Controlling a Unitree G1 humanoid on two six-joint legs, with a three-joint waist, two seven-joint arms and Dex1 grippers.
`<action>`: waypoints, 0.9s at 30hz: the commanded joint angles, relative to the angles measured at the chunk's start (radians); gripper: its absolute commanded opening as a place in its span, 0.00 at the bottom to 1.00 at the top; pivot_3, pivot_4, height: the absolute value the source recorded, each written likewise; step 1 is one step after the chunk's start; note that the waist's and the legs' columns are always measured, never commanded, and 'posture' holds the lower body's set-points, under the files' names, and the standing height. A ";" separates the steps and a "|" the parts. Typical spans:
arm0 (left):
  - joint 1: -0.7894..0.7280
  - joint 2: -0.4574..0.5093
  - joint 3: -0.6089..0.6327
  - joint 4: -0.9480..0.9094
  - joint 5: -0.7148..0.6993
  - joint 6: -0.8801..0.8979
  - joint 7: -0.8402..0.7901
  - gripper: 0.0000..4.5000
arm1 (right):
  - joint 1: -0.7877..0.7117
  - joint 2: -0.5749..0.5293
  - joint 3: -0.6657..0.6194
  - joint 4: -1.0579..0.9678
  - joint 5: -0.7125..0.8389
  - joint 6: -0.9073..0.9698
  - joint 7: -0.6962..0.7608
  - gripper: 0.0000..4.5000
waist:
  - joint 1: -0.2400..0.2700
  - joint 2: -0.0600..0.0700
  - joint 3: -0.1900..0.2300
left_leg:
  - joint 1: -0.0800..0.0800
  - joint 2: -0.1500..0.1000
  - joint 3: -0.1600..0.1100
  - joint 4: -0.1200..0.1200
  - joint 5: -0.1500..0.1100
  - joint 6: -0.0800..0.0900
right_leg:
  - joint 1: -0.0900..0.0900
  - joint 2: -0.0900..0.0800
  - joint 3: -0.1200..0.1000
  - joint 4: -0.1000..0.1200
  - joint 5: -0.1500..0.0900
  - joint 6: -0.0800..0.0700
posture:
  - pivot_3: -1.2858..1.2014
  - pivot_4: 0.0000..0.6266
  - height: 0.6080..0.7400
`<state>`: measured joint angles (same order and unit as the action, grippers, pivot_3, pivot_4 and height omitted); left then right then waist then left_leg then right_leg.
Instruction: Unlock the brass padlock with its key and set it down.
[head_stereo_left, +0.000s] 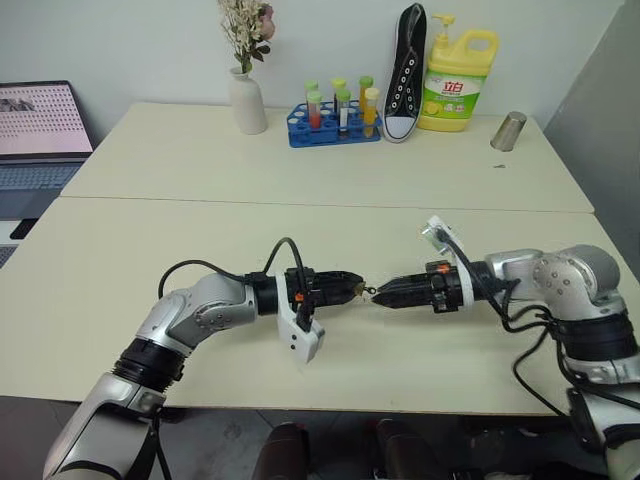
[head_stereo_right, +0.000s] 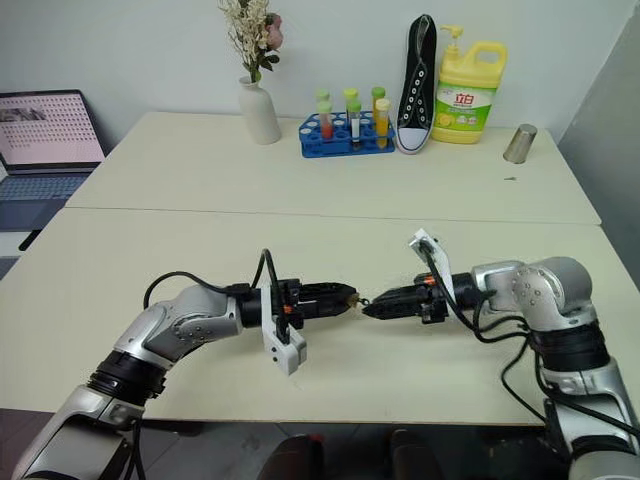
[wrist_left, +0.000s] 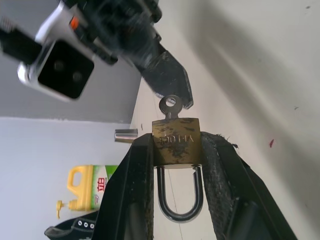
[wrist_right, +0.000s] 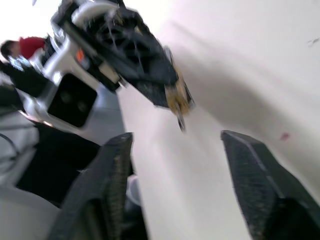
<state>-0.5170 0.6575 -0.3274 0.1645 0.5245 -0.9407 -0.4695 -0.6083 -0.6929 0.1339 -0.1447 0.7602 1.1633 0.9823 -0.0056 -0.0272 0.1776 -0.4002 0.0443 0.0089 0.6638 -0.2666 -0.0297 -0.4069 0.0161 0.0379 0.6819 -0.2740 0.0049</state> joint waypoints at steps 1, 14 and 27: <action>0.001 -0.004 0.020 -0.042 -0.040 0.015 0.009 0.21 | 0.047 0.005 -0.041 -0.059 -0.080 -0.237 0.027 0.96 | -0.001 0.000 0.000 | 0.000 0.000 0.000 0.000 0.000 0.000 | 0.000 0.000 0.000 0.000 0.000 0.000 | 0.52 0.24 1.00; -0.016 -0.005 0.011 -0.027 -0.042 -0.015 0.015 0.21 | 0.138 0.180 -0.059 -0.177 -0.041 -0.247 -0.131 1.00 | 0.001 0.000 0.000 | 0.000 0.000 0.000 0.000 0.000 0.000 | 0.000 0.000 0.000 0.001 0.000 0.000 | 0.52 0.24 1.00; -0.015 -0.004 0.012 -0.030 -0.039 -0.016 0.012 0.21 | 0.112 0.223 -0.057 -0.112 -0.025 -0.215 -0.153 0.86 | 0.000 0.000 0.000 | 0.001 0.001 0.000 0.000 0.000 0.000 | 0.000 0.000 0.000 0.001 0.000 0.000 | 0.52 0.24 1.00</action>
<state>-0.5171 0.6539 -0.3262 0.1553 0.4992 -0.9474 -0.4695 -0.4806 -0.4740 0.0978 -0.2386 0.7122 0.9485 0.8306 -0.0051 -0.0272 0.1776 -0.3996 0.0448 0.0091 0.6640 -0.2664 -0.0300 -0.4068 0.0164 0.0381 0.6829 -0.2739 0.0047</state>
